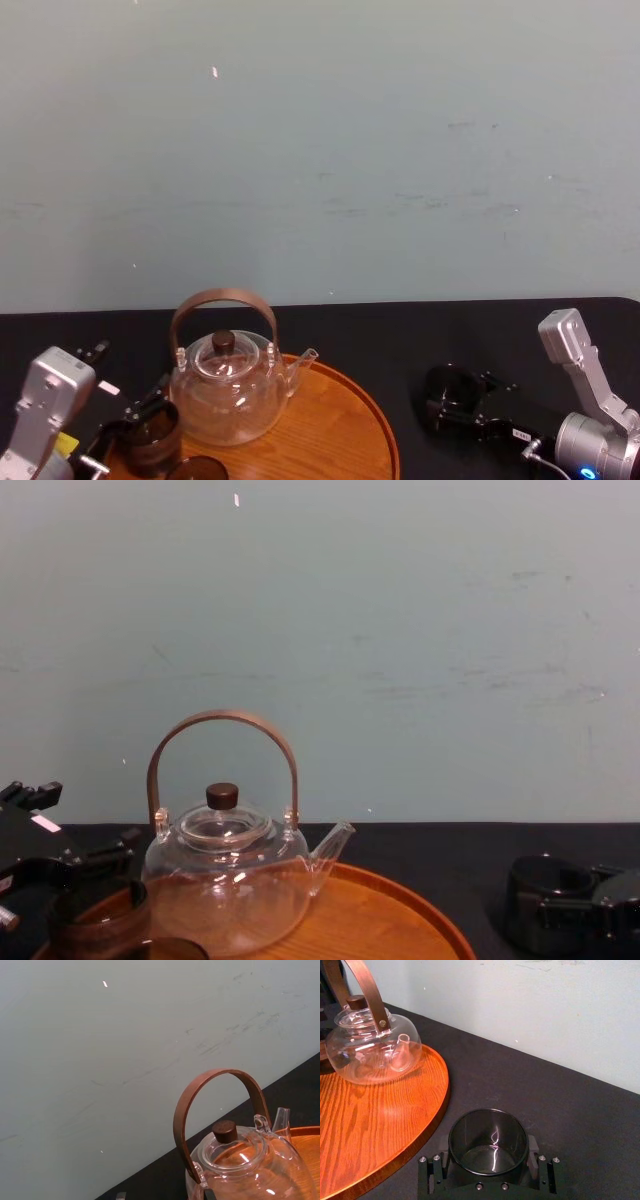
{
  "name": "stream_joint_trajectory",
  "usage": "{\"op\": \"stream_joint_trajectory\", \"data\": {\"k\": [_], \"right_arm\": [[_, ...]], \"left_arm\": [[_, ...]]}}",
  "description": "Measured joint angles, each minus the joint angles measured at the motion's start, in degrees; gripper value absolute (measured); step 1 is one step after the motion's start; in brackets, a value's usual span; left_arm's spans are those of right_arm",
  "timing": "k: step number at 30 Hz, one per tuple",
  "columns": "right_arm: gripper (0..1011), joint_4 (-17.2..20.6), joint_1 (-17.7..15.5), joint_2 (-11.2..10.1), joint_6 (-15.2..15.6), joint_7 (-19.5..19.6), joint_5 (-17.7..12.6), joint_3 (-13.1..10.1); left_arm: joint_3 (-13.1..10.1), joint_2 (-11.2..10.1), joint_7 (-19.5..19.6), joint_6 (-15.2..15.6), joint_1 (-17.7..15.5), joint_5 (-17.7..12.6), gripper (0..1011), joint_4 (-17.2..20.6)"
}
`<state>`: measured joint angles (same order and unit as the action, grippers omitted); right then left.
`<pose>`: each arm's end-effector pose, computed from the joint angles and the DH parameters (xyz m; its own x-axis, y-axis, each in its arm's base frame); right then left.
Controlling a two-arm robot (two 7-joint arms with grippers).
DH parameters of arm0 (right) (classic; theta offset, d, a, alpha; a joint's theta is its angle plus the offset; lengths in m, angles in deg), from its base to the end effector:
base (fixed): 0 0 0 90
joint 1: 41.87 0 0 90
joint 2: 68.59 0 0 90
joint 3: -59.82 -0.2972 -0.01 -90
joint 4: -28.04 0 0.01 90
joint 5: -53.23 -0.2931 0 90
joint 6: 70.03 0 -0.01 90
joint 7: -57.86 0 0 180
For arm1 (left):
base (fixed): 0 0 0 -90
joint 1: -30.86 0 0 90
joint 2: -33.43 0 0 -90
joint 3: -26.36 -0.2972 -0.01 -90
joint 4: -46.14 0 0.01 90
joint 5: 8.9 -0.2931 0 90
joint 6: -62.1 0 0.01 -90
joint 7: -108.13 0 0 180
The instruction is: Pick up the glass from the table and place it on the tray.
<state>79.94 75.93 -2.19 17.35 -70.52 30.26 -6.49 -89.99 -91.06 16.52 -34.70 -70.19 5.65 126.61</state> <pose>0.4249 -0.1077 -0.3294 0.6720 -0.7402 -0.0239 0.7068 0.6507 -0.2775 0.3415 0.0894 -0.3109 0.3014 0.8789 0.3697 -0.9530 0.2895 0.0887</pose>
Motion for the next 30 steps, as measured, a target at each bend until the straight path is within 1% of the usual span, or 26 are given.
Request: {"op": "stream_joint_trajectory", "data": {"k": [3,4,6,8,10,12,17,21,25,30], "right_arm": [[905,1.1,-0.2,-0.3,-0.1,-0.2,-0.1,-0.1],[905,2.2,-0.4,-0.5,-0.1,-0.5,-0.4,-0.3],[905,3.4,-0.6,-0.8,0.0,-0.8,-0.7,-0.3],[905,5.6,-0.9,-1.2,0.3,-1.3,-1.1,-0.2],[905,6.3,-1.0,-1.3,0.5,-1.5,-1.2,-0.1],[905,8.5,-1.1,-1.5,0.9,-2.2,-1.6,0.5],[905,10.5,-0.4,-1.3,1.2,-3.3,-1.8,2.0],[904,10.5,0.8,-0.6,1.0,-4.1,-1.7,3.4],[905,8.8,2.6,0.7,0.4,-4.8,-1.5,5.0],[905,4.2,5.5,3.1,-1.1,-6.4,-1.1,7.0]], "left_arm": [[0.0,0.0,0.0,0.0,0.0,0.0,1001,0.0],[0.0,0.0,0.0,0.0,0.0,0.0,1001,0.0],[0.0,0.0,0.0,0.0,0.0,0.0,1001,0.0],[0.0,0.0,0.0,0.0,0.0,0.0,1001,0.0],[0.0,0.0,0.0,0.0,0.0,0.0,1001,0.0],[0.0,0.0,0.0,0.0,0.0,0.0,1001,0.0],[0.0,0.0,0.0,0.0,0.0,0.0,1001,0.0],[0.0,0.0,0.0,0.0,0.0,0.0,1001,0.0],[0.0,0.0,0.0,0.0,0.0,0.0,1001,0.0],[0.0,0.0,0.0,0.0,0.0,0.0,1001,0.0]]}}
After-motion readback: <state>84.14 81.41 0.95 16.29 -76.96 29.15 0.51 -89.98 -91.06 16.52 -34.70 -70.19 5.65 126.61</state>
